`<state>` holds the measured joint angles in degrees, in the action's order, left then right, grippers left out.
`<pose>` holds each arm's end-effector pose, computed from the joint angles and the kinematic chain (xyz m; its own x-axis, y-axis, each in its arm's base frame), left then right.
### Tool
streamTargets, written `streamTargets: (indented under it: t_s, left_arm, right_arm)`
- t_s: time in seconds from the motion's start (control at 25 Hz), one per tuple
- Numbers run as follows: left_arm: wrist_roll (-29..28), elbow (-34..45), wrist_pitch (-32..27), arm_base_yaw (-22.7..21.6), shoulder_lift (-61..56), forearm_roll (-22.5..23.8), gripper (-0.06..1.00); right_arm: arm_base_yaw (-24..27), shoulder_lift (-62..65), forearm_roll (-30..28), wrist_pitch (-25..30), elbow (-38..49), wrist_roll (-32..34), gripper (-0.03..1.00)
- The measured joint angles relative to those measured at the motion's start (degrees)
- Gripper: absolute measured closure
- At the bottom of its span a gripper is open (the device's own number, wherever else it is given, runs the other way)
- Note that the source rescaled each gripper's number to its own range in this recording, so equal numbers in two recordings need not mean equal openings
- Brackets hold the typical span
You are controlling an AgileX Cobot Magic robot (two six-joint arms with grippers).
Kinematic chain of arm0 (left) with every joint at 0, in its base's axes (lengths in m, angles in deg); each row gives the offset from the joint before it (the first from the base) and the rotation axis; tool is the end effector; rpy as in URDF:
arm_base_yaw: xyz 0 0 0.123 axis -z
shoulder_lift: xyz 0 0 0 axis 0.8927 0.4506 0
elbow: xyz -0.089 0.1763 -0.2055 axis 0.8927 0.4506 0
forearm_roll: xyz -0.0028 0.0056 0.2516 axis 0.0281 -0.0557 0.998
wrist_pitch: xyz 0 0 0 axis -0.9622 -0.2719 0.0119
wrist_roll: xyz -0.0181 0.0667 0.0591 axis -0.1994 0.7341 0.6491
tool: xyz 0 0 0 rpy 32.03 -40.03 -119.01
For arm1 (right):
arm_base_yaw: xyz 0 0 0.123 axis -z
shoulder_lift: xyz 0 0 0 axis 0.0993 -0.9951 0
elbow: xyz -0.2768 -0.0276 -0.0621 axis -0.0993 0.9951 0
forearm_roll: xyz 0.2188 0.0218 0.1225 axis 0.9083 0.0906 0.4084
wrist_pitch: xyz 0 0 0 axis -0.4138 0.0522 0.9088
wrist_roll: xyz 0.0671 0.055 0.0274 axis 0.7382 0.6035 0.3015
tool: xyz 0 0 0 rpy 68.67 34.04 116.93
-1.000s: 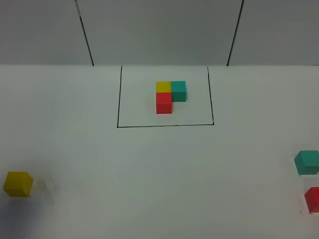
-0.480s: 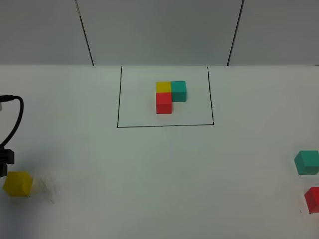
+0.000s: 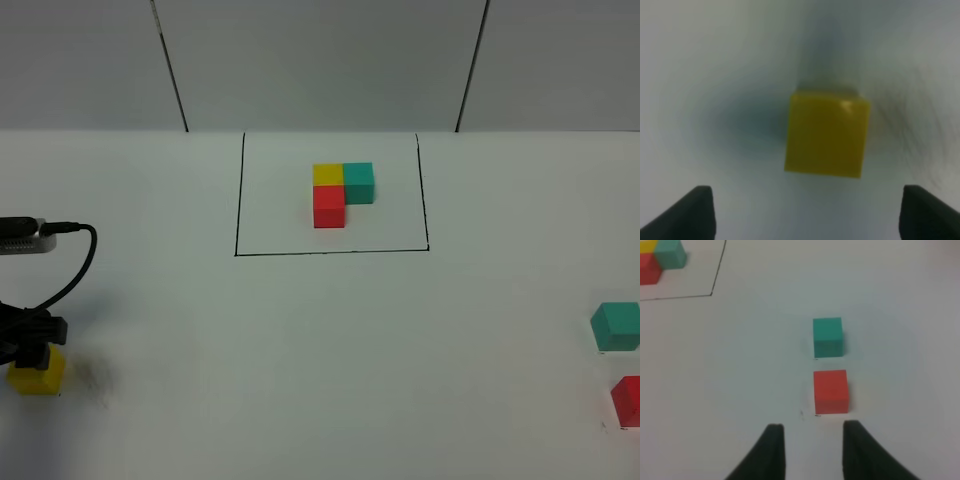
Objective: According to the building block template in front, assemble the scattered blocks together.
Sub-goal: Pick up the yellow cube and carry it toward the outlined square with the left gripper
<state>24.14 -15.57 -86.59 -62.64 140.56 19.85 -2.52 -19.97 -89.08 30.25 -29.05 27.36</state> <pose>0.2599 0.0051 0.1819 -0.9491 -0.0192 -0.3143 -0.0438 0.9965 0.0716 -0.0046 -0.0069 0.2712 -0.4859 0.0517 -0.8725 -0.0249 0.9970 0.0730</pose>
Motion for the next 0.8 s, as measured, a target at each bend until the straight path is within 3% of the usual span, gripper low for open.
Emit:
streamTargets:
  t_s: [0.8]
  left_arm:
    - [0.05, -0.02, 9.48, 0.00, 11.28, -0.04, 0.22]
  right_arm:
    - [0.00, 0.00, 0.00, 0.00, 0.00, 0.00, 0.96]
